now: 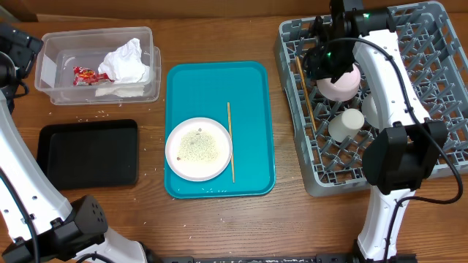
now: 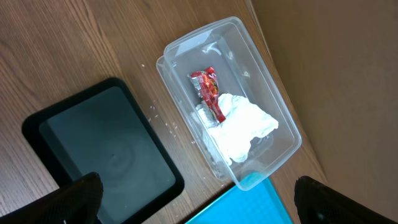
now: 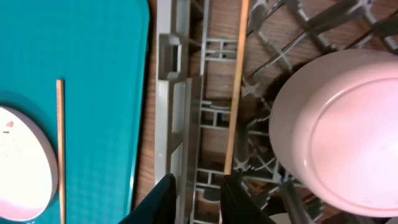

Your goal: Sort waste into correct bins and load items into the dishwasher

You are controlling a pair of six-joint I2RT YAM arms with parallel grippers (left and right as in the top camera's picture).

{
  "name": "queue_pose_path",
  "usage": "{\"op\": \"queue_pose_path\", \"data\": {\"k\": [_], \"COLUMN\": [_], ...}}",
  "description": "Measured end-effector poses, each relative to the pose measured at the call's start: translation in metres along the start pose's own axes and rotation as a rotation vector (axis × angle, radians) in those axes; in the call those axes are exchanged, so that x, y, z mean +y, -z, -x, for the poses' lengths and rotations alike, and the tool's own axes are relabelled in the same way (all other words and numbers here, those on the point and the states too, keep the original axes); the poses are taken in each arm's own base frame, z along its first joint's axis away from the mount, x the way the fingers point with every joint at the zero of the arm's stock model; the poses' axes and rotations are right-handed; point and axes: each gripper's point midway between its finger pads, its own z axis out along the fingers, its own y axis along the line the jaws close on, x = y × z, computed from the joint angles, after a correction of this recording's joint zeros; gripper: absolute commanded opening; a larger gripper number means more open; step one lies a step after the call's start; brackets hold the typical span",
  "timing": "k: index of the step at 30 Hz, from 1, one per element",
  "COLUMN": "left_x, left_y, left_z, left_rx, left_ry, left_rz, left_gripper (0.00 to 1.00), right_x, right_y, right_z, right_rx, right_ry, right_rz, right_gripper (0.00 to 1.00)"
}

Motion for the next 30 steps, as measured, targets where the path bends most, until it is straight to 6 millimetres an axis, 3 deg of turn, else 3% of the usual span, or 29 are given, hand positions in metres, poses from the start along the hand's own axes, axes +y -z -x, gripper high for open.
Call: {"op": "queue_pose_path", "data": {"k": [6, 12, 15, 23, 25, 30], "left_x": [0.000, 0.000, 0.000, 0.000, 0.000, 0.000], "left_y": [0.000, 0.000, 0.000, 0.000, 0.000, 0.000], "left_z": [0.000, 0.000, 0.000, 0.000, 0.000, 0.000], "left_rx": [0.000, 0.000, 0.000, 0.001, 0.001, 0.000], "left_ry": [0.000, 0.000, 0.000, 0.000, 0.000, 0.000], "left_rz": [0.000, 0.000, 0.000, 0.000, 0.000, 0.000], "left_gripper": [1.00, 1.00, 1.00, 1.00, 1.00, 1.00], "right_x": [0.017, 0.059, 0.090, 0.172, 0.182, 0.183], "right_y": [0.001, -0.004, -0.011, -0.033, -0.042, -0.080], "right_z": [-0.015, -0.023, -0.023, -0.002, 0.000, -0.012], "right_rx": [0.063, 0.104, 0.102, -0.059, -0.086, -0.083], "right_ry": [-0.054, -0.084, -0.061, 0.003, -0.005, -0.032], "right_rz": [0.083, 0.146, 0.131, 0.064, 0.056, 0.008], "right_gripper": [0.29, 0.58, 0.63, 0.59, 0.57, 0.51]}}
